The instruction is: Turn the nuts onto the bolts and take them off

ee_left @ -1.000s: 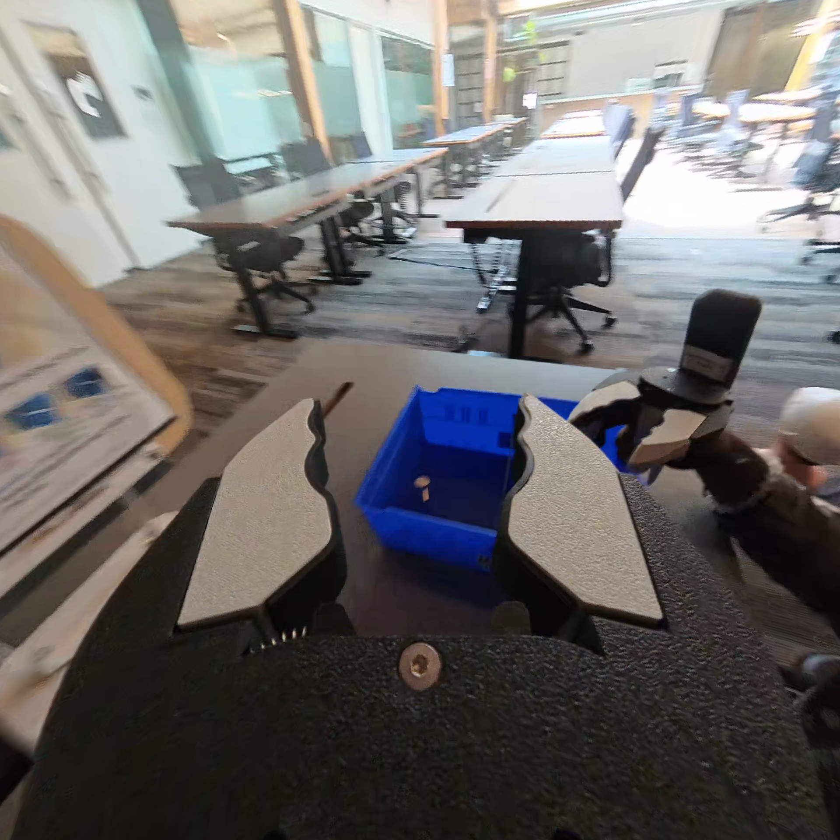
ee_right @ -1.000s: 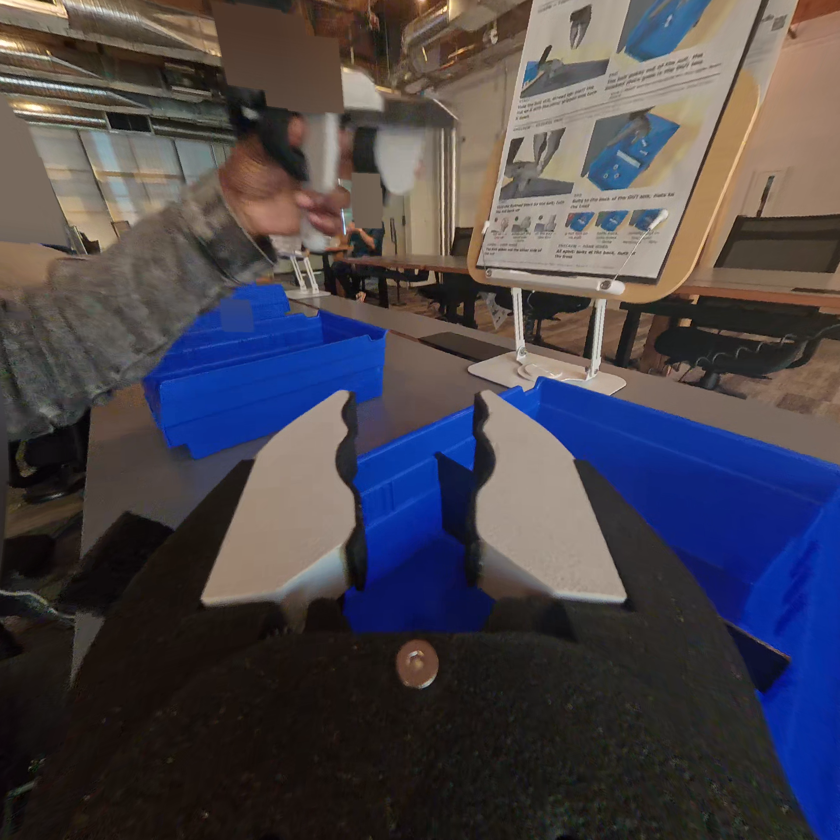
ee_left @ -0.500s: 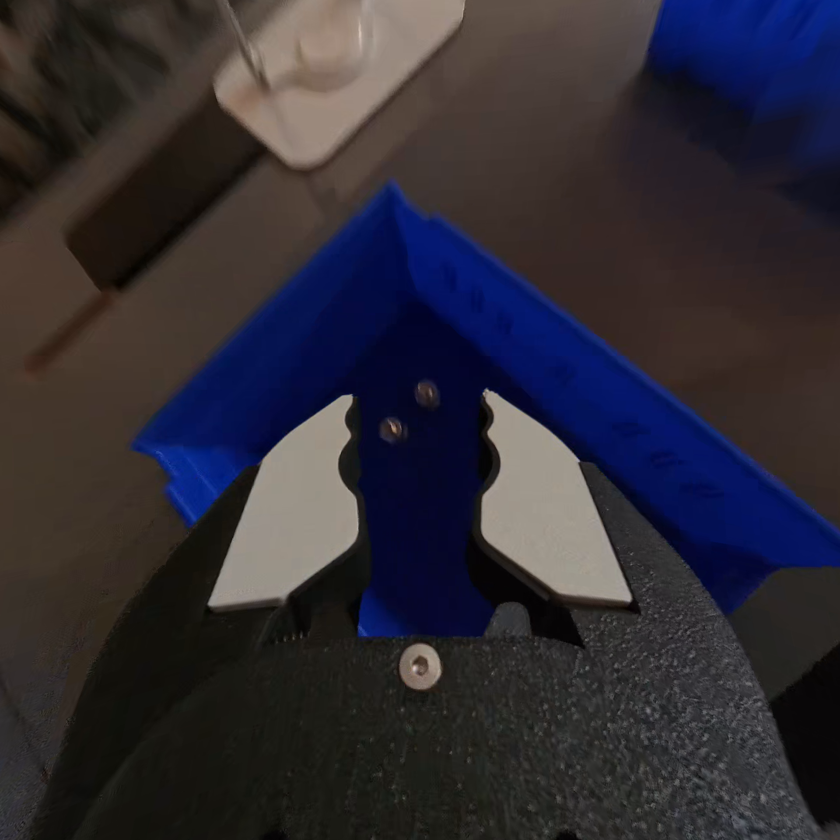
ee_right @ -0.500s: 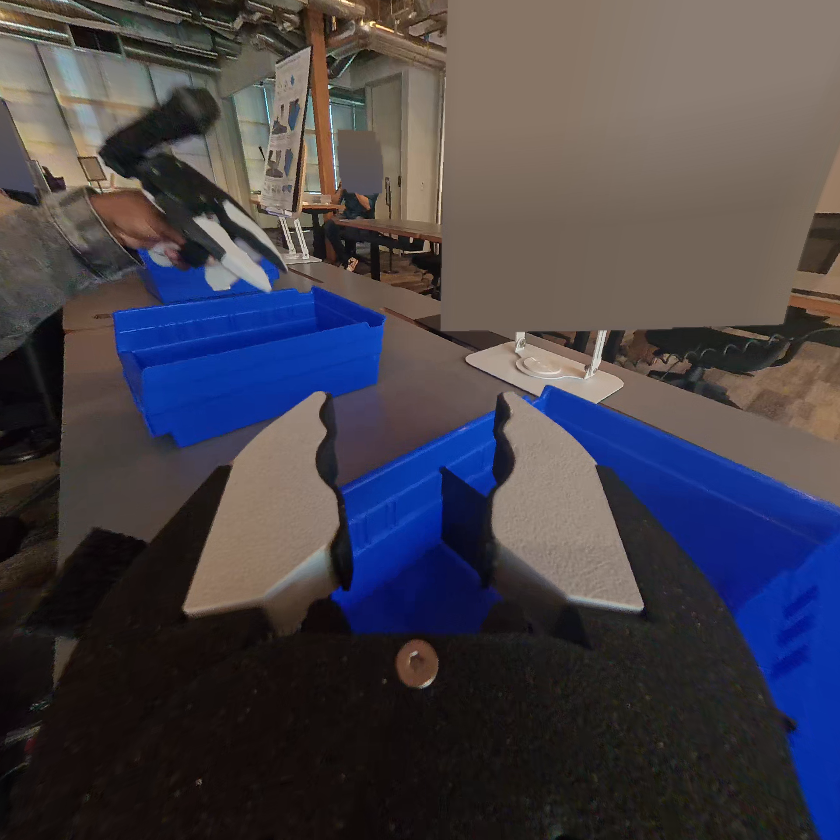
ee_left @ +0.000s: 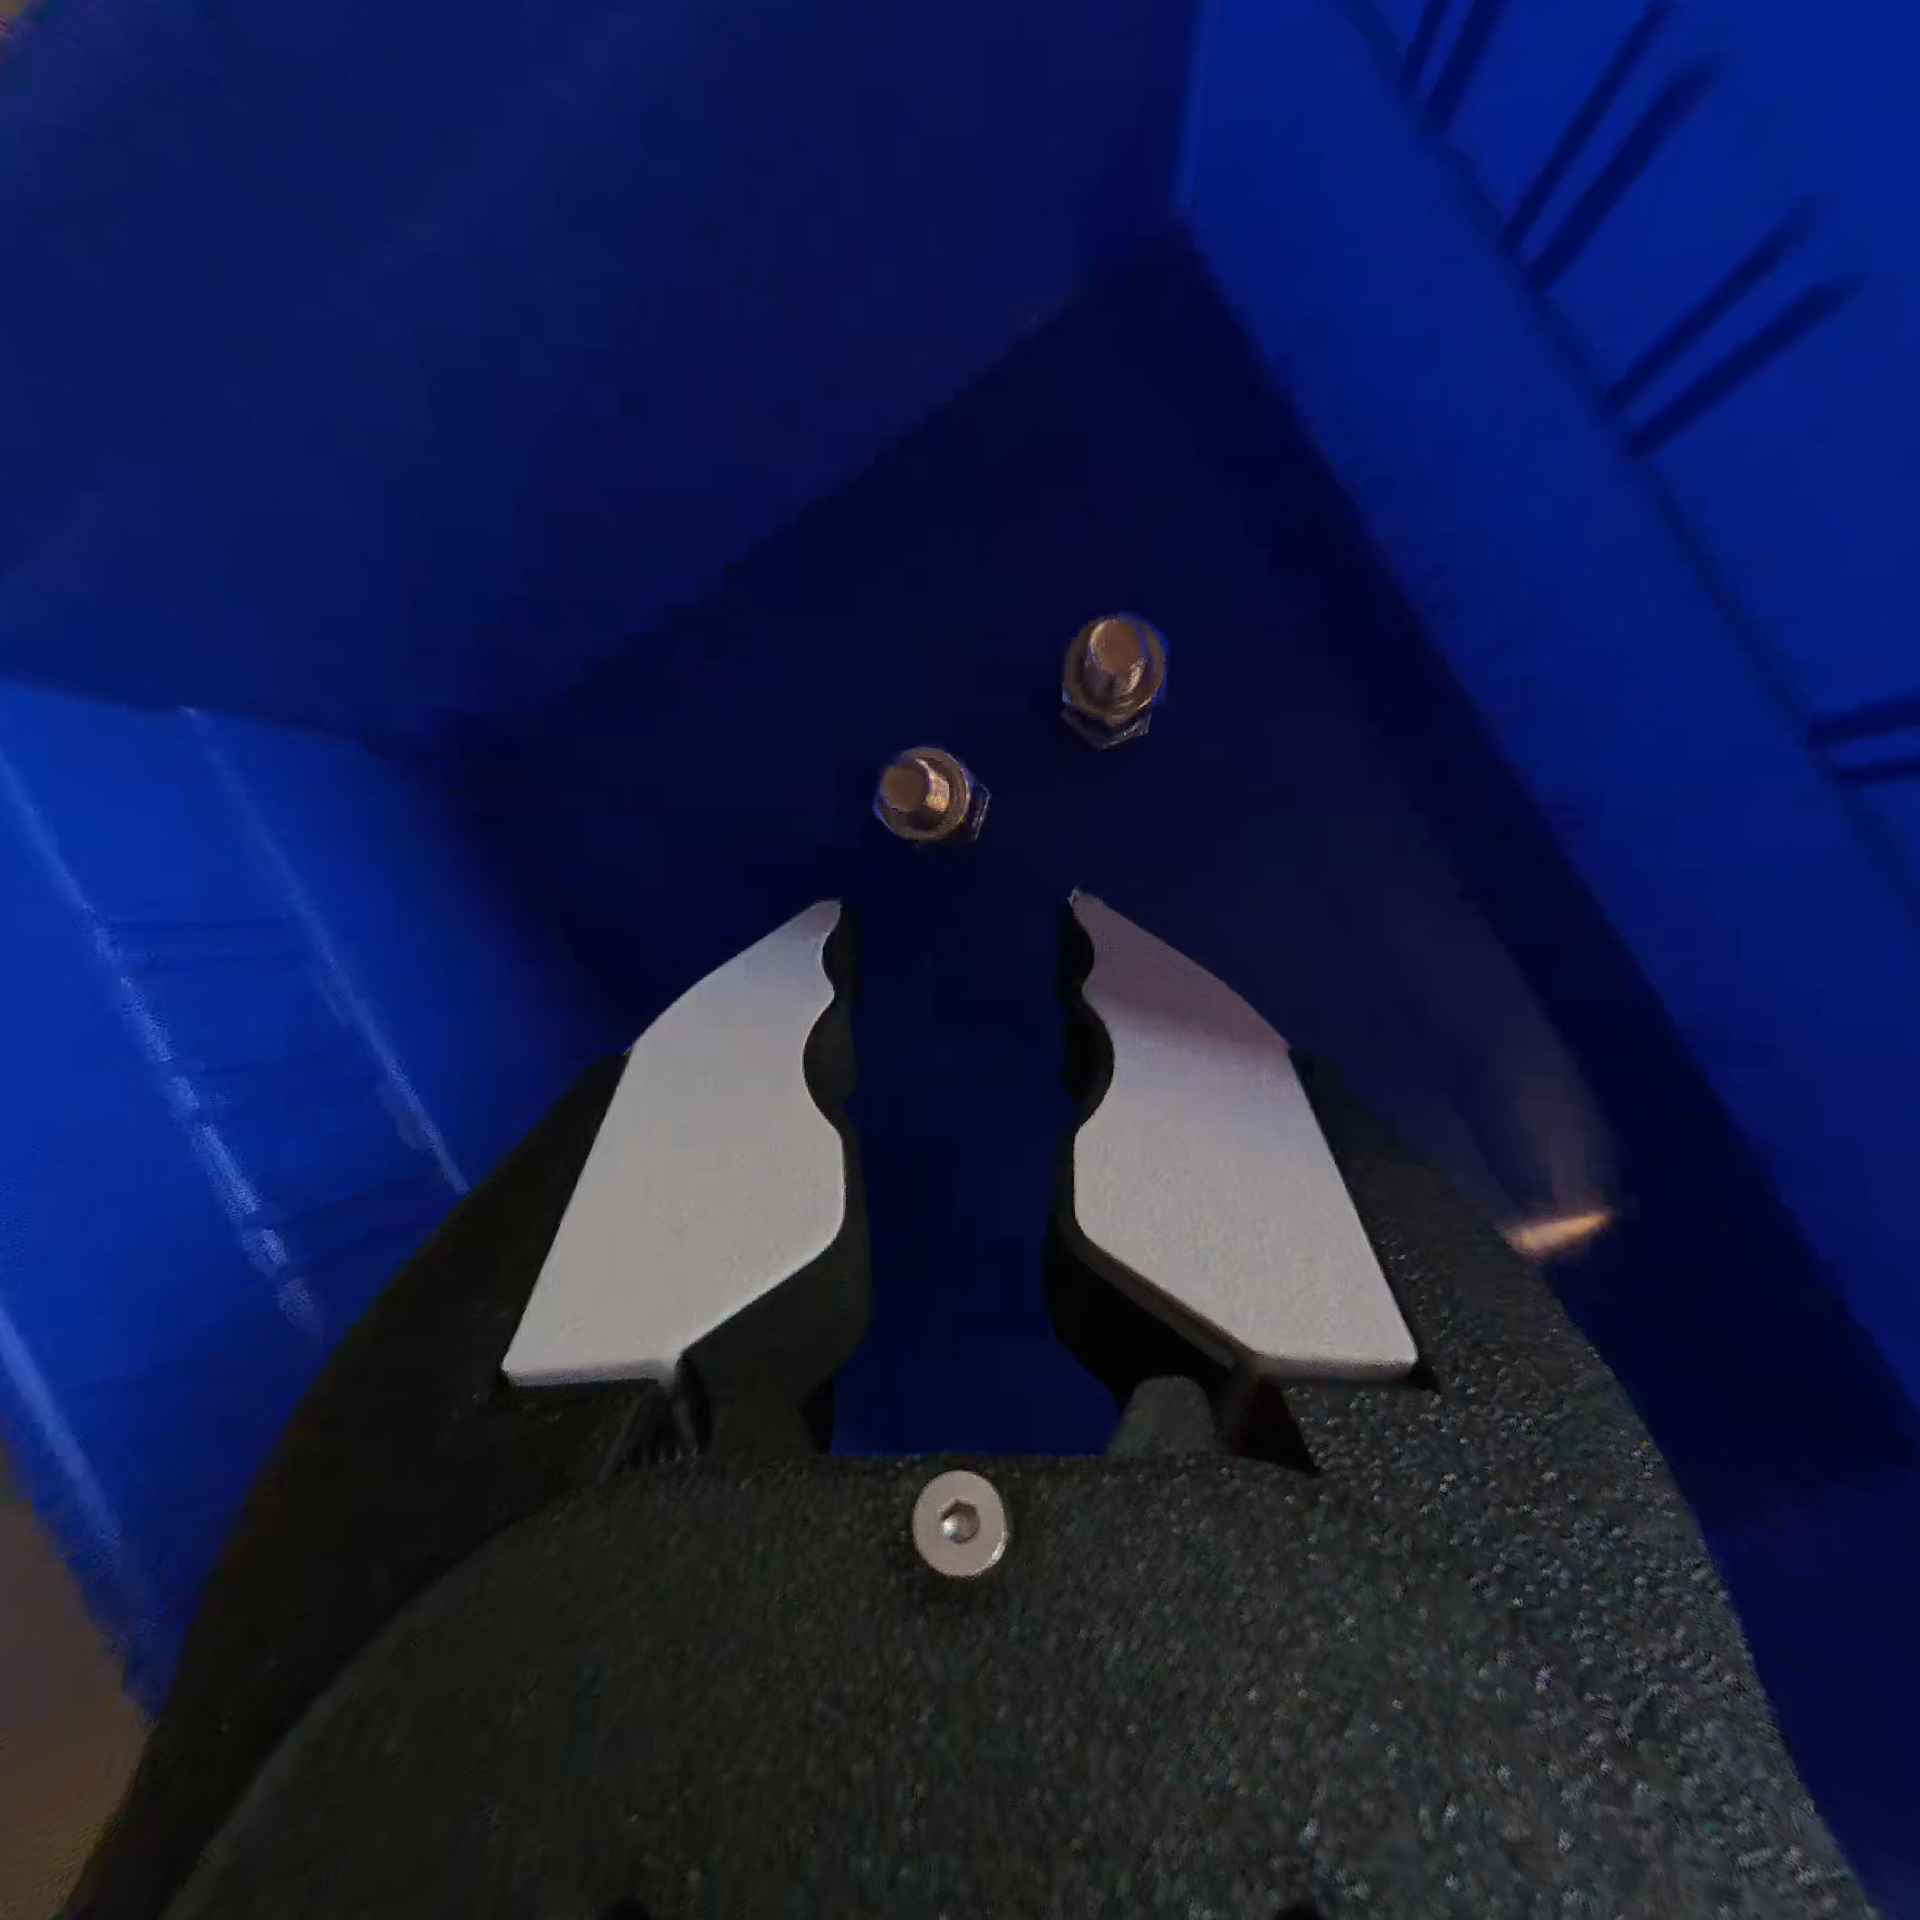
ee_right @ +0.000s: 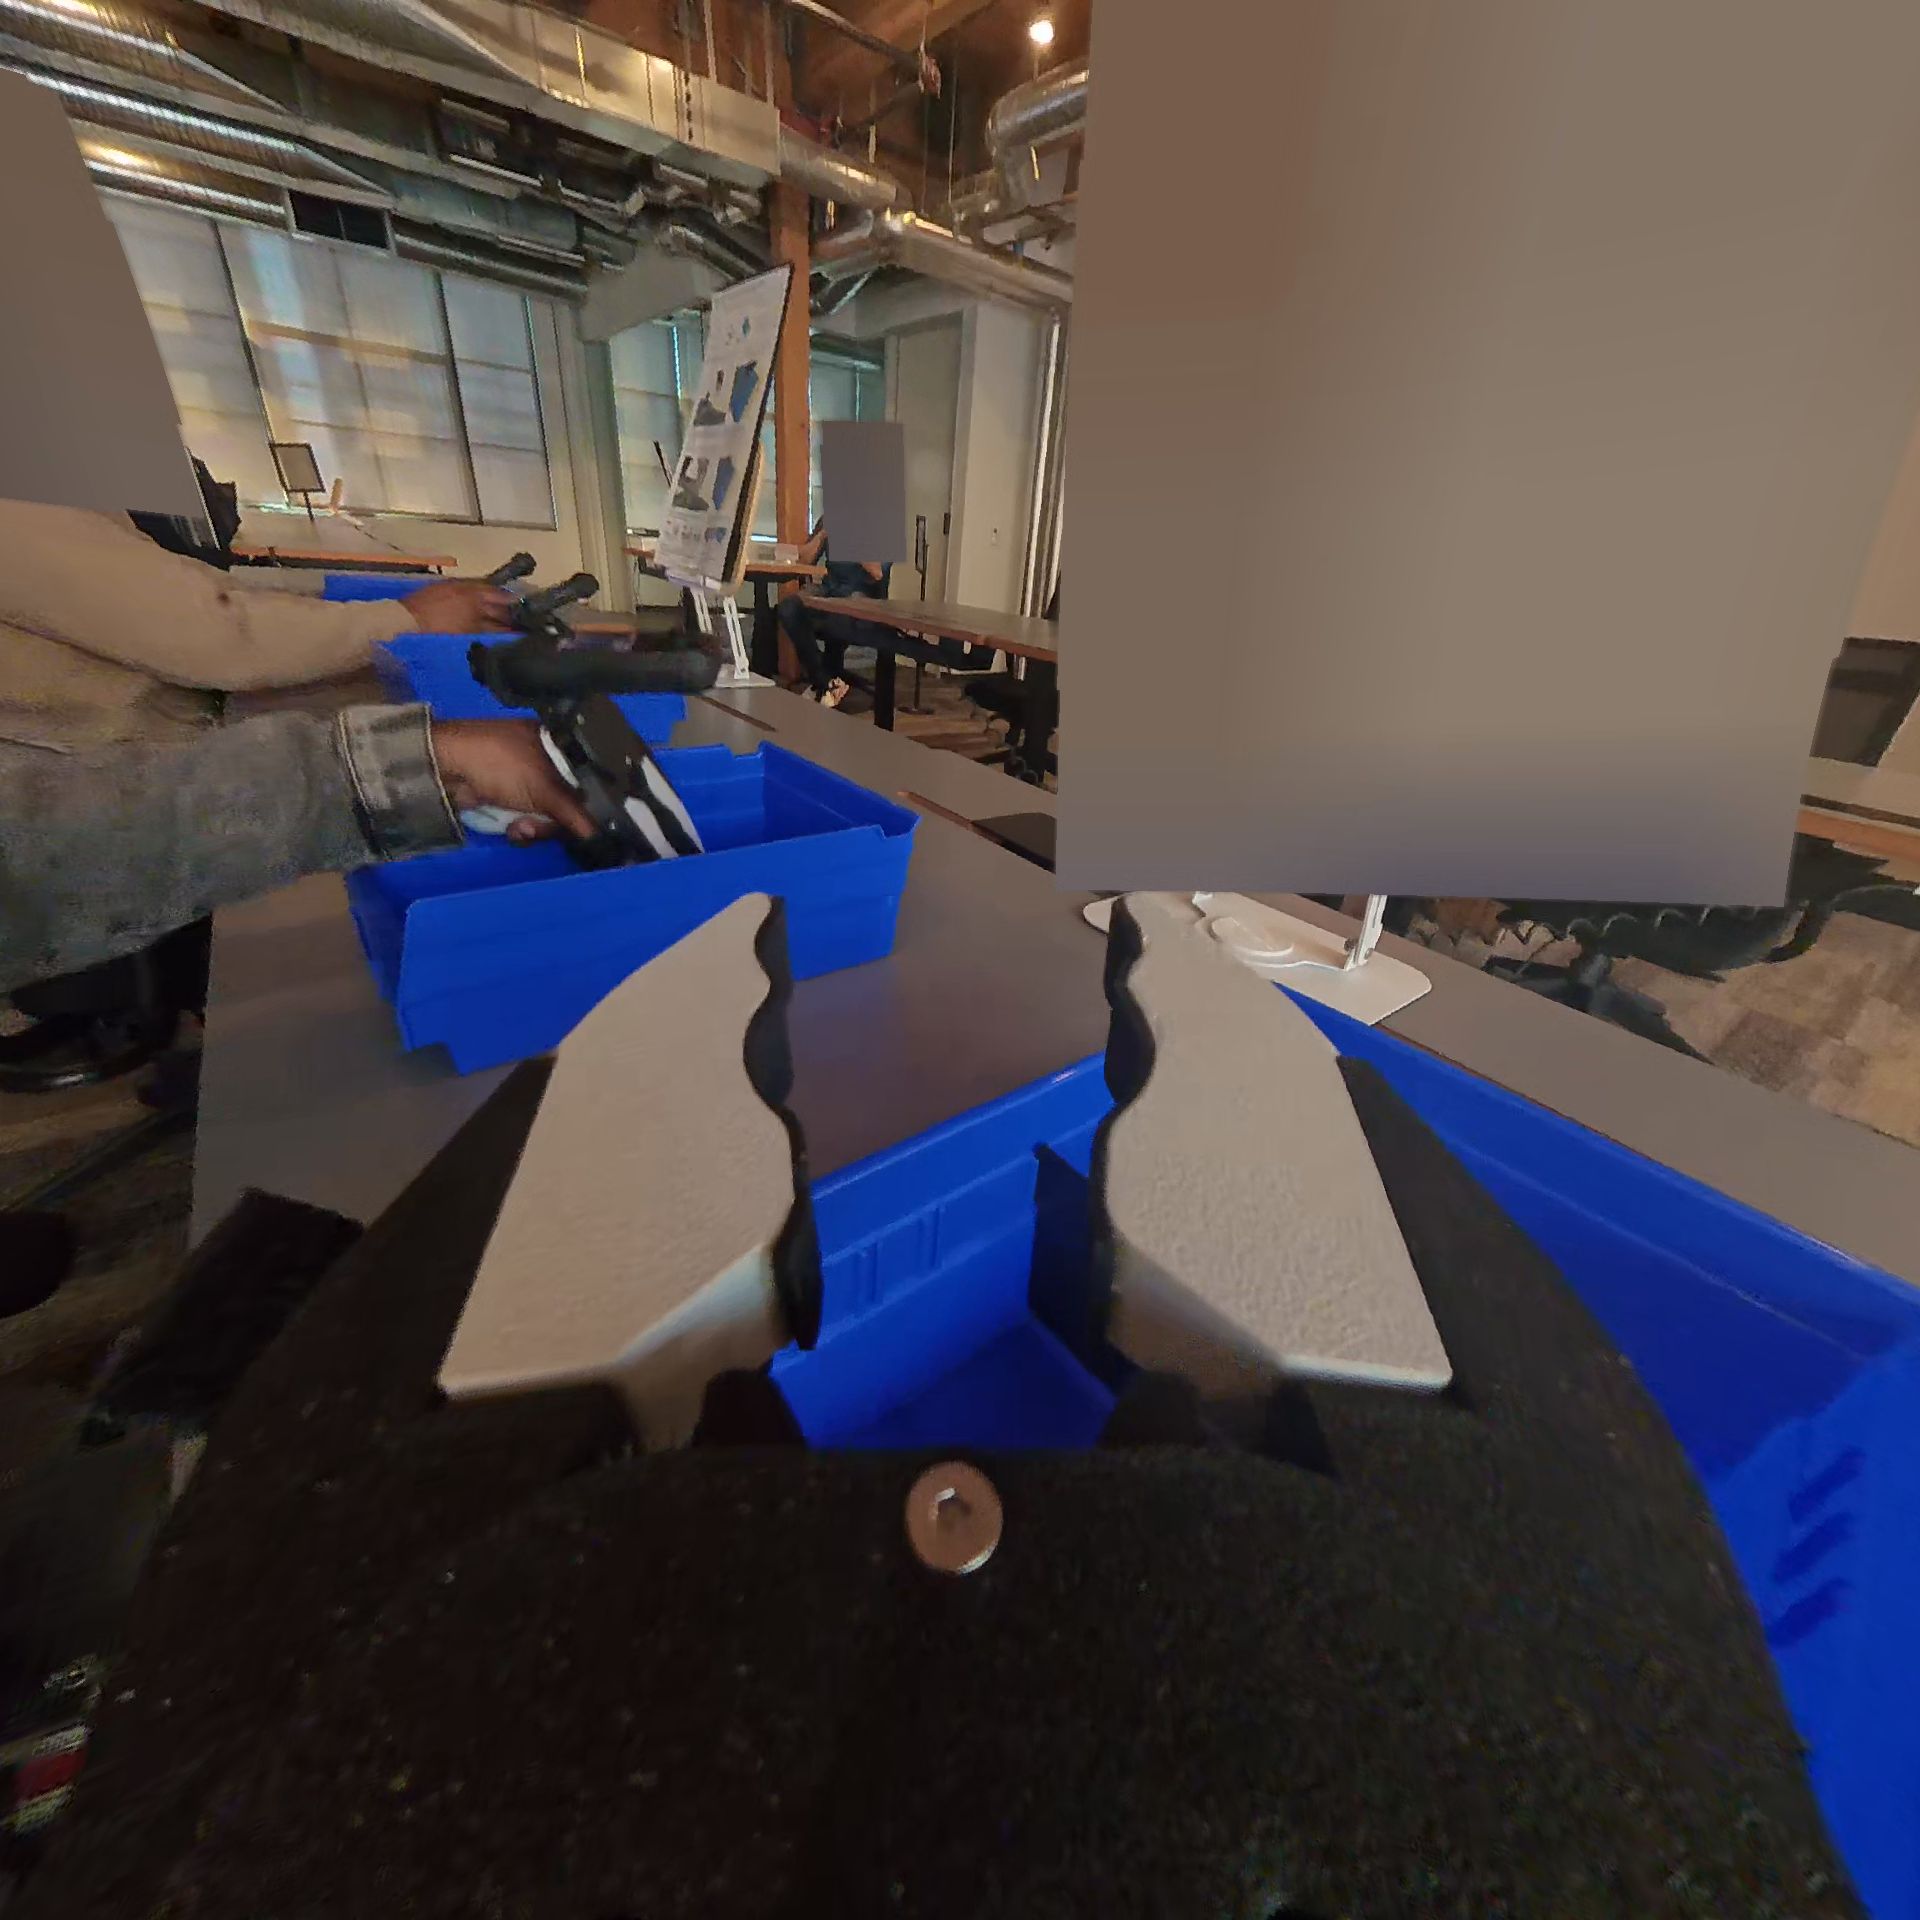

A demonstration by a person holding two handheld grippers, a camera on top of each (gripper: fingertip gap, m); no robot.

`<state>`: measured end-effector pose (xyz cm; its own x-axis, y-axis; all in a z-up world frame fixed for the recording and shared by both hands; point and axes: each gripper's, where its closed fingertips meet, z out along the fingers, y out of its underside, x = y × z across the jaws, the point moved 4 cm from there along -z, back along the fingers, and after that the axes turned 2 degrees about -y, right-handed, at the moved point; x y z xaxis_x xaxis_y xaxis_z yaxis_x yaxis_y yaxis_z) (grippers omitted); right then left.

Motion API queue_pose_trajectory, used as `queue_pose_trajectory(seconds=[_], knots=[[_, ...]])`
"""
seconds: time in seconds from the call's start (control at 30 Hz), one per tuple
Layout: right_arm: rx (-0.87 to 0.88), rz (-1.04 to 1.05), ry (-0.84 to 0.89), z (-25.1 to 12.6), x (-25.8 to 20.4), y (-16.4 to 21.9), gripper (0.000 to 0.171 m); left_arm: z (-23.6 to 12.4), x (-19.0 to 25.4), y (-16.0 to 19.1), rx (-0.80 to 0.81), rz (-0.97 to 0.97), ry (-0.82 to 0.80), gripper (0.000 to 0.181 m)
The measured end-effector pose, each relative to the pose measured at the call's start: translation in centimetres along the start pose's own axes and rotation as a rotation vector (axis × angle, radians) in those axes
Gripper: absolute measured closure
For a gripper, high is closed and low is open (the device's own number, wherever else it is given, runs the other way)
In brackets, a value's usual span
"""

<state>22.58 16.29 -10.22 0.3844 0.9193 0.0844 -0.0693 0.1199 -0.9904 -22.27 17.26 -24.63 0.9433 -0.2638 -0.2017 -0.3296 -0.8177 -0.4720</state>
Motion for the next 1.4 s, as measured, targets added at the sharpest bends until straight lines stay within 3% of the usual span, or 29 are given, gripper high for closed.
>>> queue_pose_trajectory(seconds=[0.2,0.33,0.47,0.57,0.6,0.83,0.97,1.2,1.4], knots=[[0.009,-0.015,-0.007,-0.2,0.2,-0.3,0.115,1.9,-0.1,-0.2,0.084,-0.106,0.064,0.143],[0.024,-0.026,0.001,-0.6,0.4,-0.7,0.116,2.2,-0.7,0.0,0.158,-0.180,0.086,0.159],[0.038,-0.037,0.005,-0.9,0.5,-1.0,0.116,2.2,-0.6,0.0,0.193,-0.167,0.084,0.158],[0.038,-0.044,0.006,-0.8,0.4,-1.1,0.117,2.1,0.6,-0.3,0.186,-0.117,0.163,0.125],[0.035,-0.044,0.009,-0.7,0.4,-1.1,0.118,2.1,0.8,-0.3,0.170,-0.091,0.159,0.122],[0.036,-0.056,0.003,-0.6,-0.1,-1.3,0.120,2.7,-0.3,-0.8,0.226,-0.122,0.122,0.136],[0.027,-0.061,0.008,-0.5,-0.2,-1.3,0.120,2.4,0.0,-0.5,0.205,-0.086,0.138,0.162],[-0.001,-0.056,-0.029,0.7,-1.2,-0.8,0.120,2.1,0.1,-0.3,0.200,-0.066,0.162,0.163],[-0.081,-0.067,-0.161,3.7,-4.1,0.6,0.132,-1.9,1.5,-1.6,0.333,-0.016,0.248,0.164]])
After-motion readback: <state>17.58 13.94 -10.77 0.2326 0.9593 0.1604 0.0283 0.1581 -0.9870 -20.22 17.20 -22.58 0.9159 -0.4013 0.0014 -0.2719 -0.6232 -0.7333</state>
